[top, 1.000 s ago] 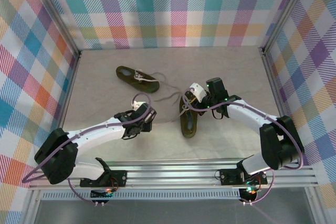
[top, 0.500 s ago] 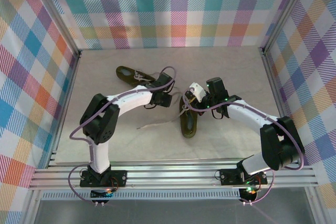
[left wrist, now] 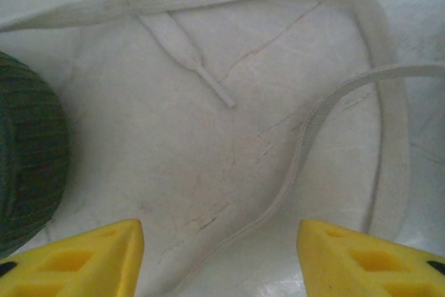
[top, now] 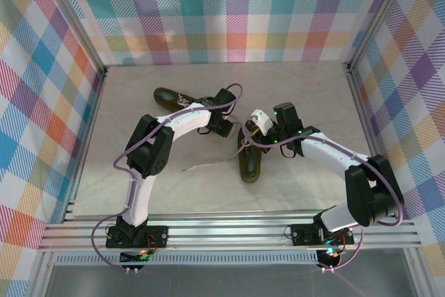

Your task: Tie the shoes

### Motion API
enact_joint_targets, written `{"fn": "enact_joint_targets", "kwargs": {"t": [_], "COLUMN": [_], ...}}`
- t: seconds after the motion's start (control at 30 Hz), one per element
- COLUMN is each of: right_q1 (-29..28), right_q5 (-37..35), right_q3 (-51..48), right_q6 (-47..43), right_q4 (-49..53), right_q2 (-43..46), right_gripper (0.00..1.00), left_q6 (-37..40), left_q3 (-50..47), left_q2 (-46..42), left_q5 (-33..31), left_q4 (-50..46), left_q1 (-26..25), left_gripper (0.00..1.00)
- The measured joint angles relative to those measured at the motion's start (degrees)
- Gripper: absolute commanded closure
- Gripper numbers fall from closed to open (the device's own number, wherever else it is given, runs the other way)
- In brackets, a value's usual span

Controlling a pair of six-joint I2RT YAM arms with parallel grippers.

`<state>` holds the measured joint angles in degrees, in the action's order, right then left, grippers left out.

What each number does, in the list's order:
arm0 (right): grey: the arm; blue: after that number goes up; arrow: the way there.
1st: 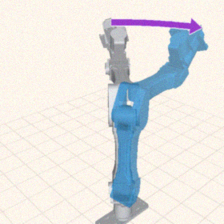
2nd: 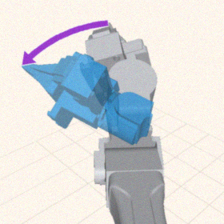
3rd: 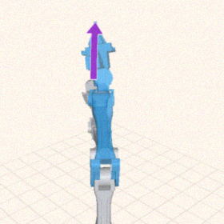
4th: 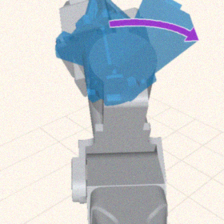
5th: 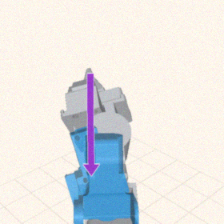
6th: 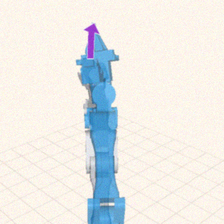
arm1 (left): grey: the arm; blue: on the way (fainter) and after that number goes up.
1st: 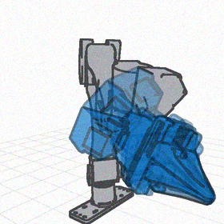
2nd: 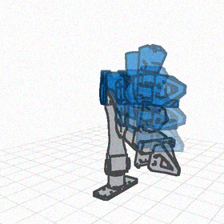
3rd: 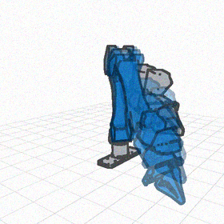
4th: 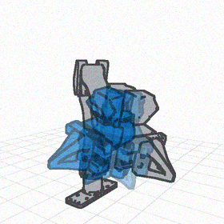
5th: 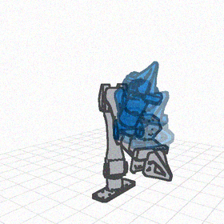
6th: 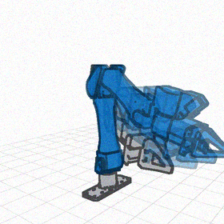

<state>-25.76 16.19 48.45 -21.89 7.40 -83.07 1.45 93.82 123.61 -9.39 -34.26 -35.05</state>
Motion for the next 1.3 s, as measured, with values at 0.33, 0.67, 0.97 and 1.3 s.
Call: {"fn": "enact_joint_targets", "kwargs": {"t": [0.33,0.67,0.97,1.3], "right_q1": [0.00,0.00,0.00,0.00], "right_q5": [0.37,0.33,0.07,-1.03], "right_q3": [0.00,0.00,0.00,0.00], "right_q6": [0.00,0.07,1.11,3.26], "right_q4": [0.00,0.00,-0.50,-1.97], "right_q2": [0.00,0.00,0.26,1.29], "right_gripper": [1.00,1.00,1.00,1.00], "left_q6": [2.05,1.75,-3.69,-10.16], "left_q3": [4.02,2.91,-12.22,-20.24], "left_q2": [3.41,3.02,-8.83,-25.64], "left_q5": [2.27,5.88,3.26,-0.85], "left_q4": [-2.19,-1.18,1.18,1.40], "left_q1": [1.25,1.44,2.10,2.21], "left_gripper": [0.40,0.74,0.99,1.00]}}
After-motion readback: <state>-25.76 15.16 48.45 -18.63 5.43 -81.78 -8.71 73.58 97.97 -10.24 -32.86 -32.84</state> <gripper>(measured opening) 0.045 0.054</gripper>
